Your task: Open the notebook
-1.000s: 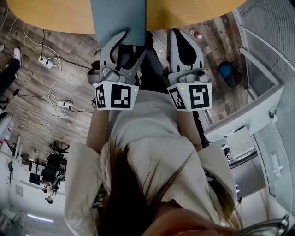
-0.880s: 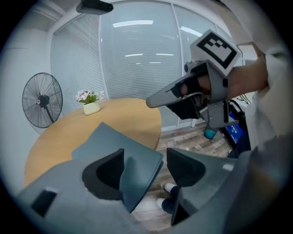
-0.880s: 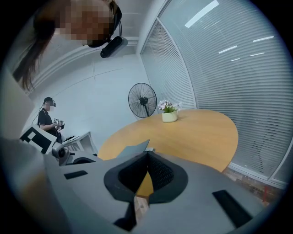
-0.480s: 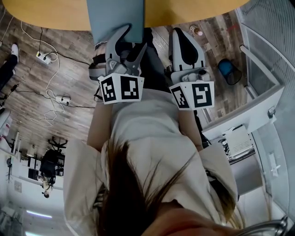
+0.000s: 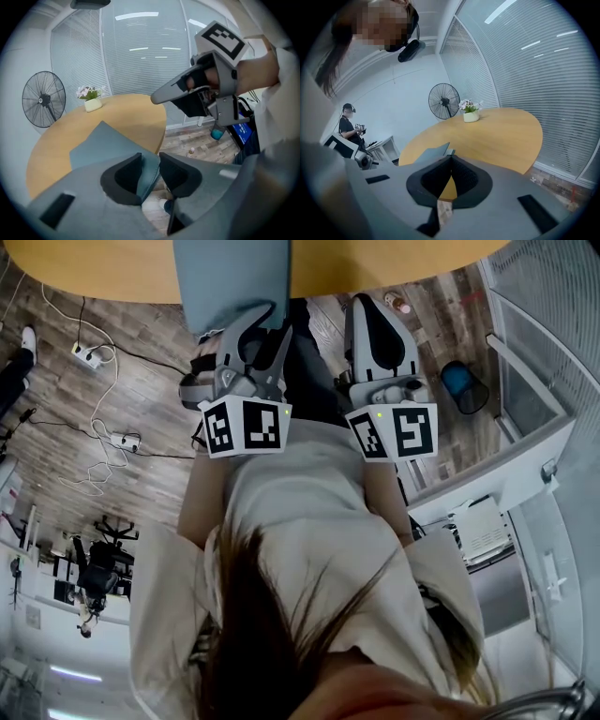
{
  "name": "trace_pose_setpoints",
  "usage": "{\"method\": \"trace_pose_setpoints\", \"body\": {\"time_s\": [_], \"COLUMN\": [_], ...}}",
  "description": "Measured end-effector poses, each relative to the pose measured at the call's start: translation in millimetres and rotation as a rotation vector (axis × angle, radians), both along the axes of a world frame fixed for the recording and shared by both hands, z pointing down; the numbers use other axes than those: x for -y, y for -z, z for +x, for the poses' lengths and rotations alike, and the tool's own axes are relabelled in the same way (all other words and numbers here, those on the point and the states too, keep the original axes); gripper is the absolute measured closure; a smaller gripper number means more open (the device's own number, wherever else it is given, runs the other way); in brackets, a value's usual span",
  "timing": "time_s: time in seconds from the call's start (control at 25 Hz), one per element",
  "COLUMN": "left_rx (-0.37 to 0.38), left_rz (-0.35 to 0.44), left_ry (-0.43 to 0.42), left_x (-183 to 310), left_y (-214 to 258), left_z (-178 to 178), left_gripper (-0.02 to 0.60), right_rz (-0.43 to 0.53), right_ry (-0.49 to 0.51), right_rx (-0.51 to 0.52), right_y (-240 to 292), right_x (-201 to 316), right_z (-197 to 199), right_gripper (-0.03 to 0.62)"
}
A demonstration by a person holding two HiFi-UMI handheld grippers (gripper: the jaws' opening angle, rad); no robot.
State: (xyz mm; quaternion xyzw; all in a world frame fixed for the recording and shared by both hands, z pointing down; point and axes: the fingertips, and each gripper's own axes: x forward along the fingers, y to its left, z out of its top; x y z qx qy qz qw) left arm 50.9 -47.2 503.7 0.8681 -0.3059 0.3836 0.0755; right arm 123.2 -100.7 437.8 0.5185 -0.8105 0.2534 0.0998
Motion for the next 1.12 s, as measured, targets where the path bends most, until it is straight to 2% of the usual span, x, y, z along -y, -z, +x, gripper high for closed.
{"method": "trace_pose_setpoints", "body": {"time_s": [0.16,0.28,0.72,1.12], "left_rx": [-0.001,0.007,-0.024,-0.096], "left_rz": [0.019,0.041,0.042,0.042], "left_ry": [0.018,0.024,0.048,0.082], "left_x": [3.3,4.2,5.2,6.7], "left_y": [4.3,6.0,11.2,24.6], "left_z": [-1.6,-1.8,-2.2,-3.9], "left_gripper": [0.526,0.548,0.554,0.554], "right_rz": [-0.006,-0.007,-0.004,0.025], "right_ry": [-0.002,-0.001,0.001,0.019], "right_rx": [0.006,0.007,0.011,0.04], "right_y": [-0.1,-0.7,1.7,13.4], "right_x": [2.8,3.4,3.7,4.4], "right_z": [0.3,0.6,-3.5,-13.4], "right_gripper": [0.592,0.592,0.592,0.592]}}
